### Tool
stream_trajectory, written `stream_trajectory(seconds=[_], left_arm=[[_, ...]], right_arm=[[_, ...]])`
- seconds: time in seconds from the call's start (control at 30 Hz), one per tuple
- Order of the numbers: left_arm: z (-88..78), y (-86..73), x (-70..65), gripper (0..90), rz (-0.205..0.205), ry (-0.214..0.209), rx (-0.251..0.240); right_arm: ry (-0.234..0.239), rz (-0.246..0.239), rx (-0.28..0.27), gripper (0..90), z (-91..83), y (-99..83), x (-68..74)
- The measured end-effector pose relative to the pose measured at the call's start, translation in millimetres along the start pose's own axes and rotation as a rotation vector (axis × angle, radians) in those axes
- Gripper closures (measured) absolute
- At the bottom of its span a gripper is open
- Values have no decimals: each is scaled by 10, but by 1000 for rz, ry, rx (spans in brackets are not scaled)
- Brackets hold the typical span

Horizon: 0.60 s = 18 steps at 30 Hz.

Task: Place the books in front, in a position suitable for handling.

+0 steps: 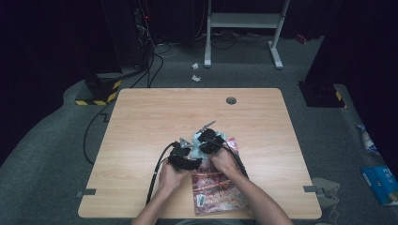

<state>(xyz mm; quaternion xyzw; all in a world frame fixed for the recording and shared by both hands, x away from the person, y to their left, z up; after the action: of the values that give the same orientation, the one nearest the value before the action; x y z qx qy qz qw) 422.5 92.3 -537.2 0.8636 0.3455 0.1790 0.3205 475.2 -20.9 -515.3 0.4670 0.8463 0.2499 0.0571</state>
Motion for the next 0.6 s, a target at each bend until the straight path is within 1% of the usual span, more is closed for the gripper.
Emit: stream_trajectory(seconds=[0.07,0.1,0.17,0.2,0.23,0.3,0.4,0.47,0.53,0.6], left_arm=[[1,0,0,265,0,0,-1],[1,0,0,265,0,0,-1],[0,-2,-1,265,0,-1,-1],[0,-2,-1,265,1,-1,-1],[0,-2,-1,265,1,0,-1],[0,-3,-1,265,1,1,-1],[0,-3,-1,265,1,1,-2],[-1,-3,1,265,3,-1,0],[0,-2,1,265,3,0,-1],[1,-1,2,265,4,0,-1]], right_arm=[[11,-24,-8,873,33,28,71],[17,-10,-10,873,43,32,91],[34,7,-5,872,42,36,67],[26,-1,-7,872,36,36,38],[9,8,-4,872,23,28,13],[-6,3,-10,872,-2,23,-103],[-41,51,-5,873,-70,-25,-293],[-62,62,-8,873,-114,-60,-419],[-70,84,-13,873,-153,-102,-515],[-68,97,-13,873,-171,-122,-547]])
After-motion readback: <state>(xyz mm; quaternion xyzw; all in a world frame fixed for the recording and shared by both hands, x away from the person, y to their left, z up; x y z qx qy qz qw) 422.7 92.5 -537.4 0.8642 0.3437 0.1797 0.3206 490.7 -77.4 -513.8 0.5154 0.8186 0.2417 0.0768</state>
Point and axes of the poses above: each handheld gripper's, and its own axes: z roughly forward along the jaws, y roughly out of its top, x roughly to its left, the point moved 3 cm from there along z, roughly forward along the jaws, and after that the axes turned 15 degrees about z, right-handed, at the moved point
